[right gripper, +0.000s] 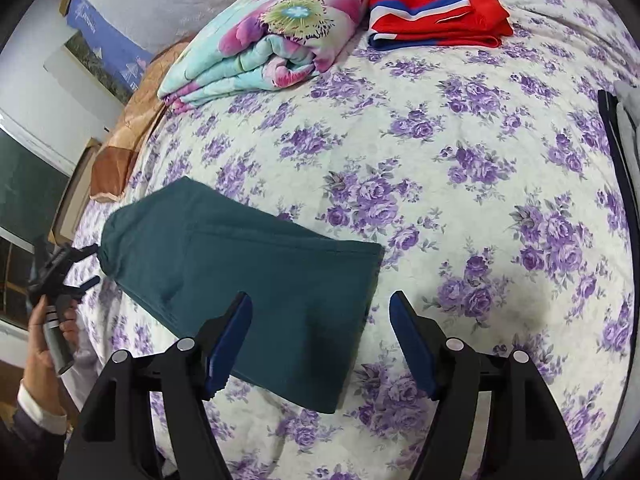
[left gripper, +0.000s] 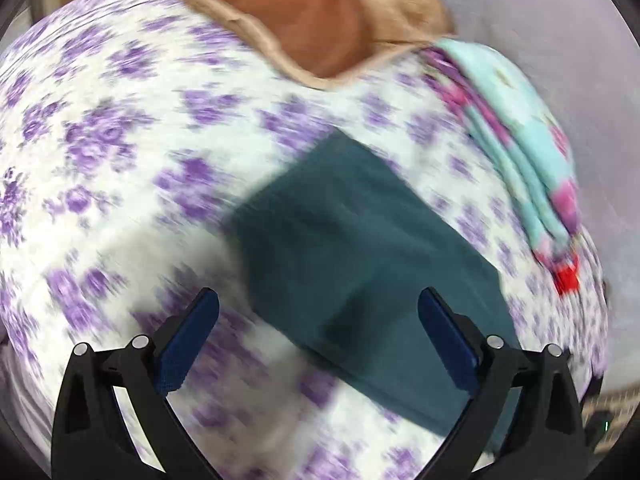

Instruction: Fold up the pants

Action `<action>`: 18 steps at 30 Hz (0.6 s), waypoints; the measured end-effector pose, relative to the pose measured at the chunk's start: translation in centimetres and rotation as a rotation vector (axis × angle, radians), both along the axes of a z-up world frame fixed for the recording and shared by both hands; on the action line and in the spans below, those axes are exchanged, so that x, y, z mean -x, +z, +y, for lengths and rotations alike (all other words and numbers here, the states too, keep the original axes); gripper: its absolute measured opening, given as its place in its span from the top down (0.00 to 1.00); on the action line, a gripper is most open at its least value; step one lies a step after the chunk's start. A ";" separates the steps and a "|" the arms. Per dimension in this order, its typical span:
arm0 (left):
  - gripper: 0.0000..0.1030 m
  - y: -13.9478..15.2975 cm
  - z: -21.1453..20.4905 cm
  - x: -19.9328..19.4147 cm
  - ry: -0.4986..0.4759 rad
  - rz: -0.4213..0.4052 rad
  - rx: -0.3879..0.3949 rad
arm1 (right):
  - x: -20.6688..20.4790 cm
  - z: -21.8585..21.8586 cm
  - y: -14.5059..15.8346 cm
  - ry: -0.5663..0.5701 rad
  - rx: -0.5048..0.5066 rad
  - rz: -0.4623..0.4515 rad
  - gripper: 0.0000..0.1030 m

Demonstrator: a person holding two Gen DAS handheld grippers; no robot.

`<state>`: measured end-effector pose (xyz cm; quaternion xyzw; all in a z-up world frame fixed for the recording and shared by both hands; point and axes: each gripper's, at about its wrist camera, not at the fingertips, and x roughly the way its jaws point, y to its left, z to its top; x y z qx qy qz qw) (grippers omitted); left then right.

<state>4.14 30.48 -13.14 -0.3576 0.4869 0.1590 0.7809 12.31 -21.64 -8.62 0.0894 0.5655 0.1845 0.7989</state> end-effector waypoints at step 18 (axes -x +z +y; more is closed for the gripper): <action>0.90 8.2 -5.5 -4.6 -0.325 -0.156 -0.237 | -0.5 2.1 0.9 0.031 -0.055 -0.025 0.29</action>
